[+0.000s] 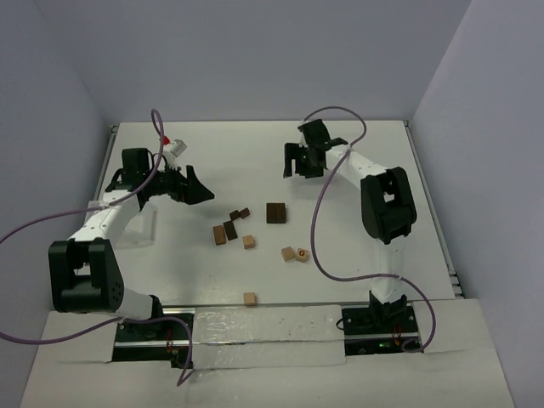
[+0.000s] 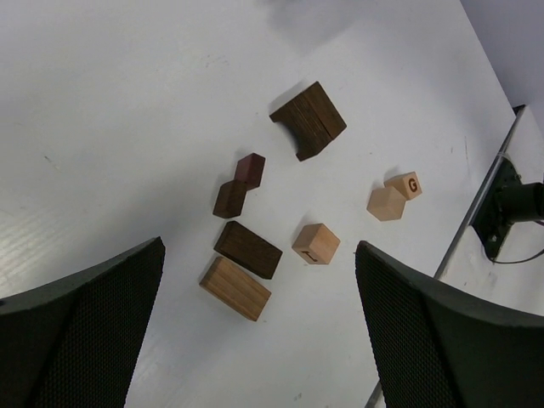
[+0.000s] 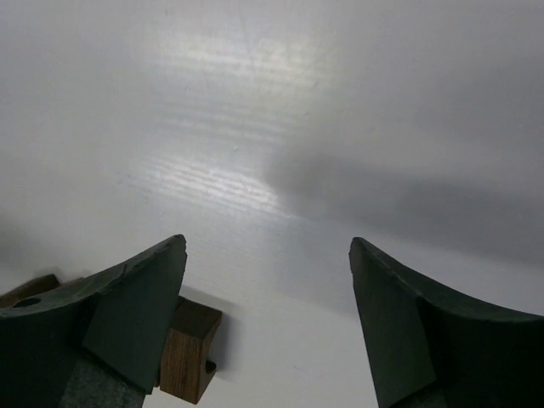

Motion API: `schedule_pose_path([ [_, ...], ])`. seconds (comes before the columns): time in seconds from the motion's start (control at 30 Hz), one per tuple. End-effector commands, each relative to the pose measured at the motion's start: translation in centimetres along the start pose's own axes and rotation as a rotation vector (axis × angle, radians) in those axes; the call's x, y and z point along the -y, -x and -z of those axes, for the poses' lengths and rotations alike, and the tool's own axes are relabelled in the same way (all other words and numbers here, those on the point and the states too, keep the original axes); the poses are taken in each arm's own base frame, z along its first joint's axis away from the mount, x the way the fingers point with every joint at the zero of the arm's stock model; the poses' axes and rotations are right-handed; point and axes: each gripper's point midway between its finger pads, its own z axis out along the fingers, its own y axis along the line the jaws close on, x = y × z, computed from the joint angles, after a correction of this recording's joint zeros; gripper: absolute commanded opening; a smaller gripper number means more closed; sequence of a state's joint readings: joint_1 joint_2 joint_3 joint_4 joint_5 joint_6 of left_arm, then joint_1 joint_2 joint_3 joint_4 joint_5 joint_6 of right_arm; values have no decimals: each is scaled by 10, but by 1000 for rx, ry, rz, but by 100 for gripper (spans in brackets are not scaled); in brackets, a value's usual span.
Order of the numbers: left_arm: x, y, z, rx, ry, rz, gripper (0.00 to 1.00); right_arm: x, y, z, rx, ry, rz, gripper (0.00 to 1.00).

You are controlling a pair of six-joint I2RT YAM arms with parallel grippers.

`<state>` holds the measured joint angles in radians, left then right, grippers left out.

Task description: Build the wood block tower

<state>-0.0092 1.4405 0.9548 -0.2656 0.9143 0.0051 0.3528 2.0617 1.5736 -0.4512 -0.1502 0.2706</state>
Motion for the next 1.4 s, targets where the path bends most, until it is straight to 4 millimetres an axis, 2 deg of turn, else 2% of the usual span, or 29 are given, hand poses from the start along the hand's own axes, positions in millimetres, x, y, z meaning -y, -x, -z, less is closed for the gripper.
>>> schedule_pose_path([
  [0.0,-2,25,10,5,36,-127,99,12,65,38,153,-4,-9,88],
  [0.1,-7,30,15,12,76,-197,99,19,102,75,258,4,-12,94],
  [0.13,-7,31,17,14,89,-205,99,23,105,77,265,4,-17,97],
  [0.2,-9,26,22,-7,113,-292,99,28,115,103,317,2,3,100],
  [0.27,-12,16,27,-51,135,-365,99,35,113,119,336,-1,15,100],
  [0.3,-11,5,27,-106,121,-416,99,34,115,133,358,7,29,100],
  [0.37,-6,-33,36,-274,40,-536,99,36,101,152,367,13,51,100],
  [0.4,-4,-43,38,-314,11,-562,99,36,93,155,360,19,59,100],
  [0.57,-16,-80,38,-449,34,-657,82,36,48,168,313,50,111,100],
  [0.77,-12,-108,19,-518,43,-721,78,44,9,173,265,34,133,100],
  [0.97,-19,-123,-6,-559,78,-706,78,49,-4,182,264,19,152,100],
  [1.13,-28,-118,-19,-541,106,-688,74,43,-14,182,256,57,145,100],
  [1.37,-19,-136,-34,-609,38,-703,73,38,-23,176,230,99,128,100],
])
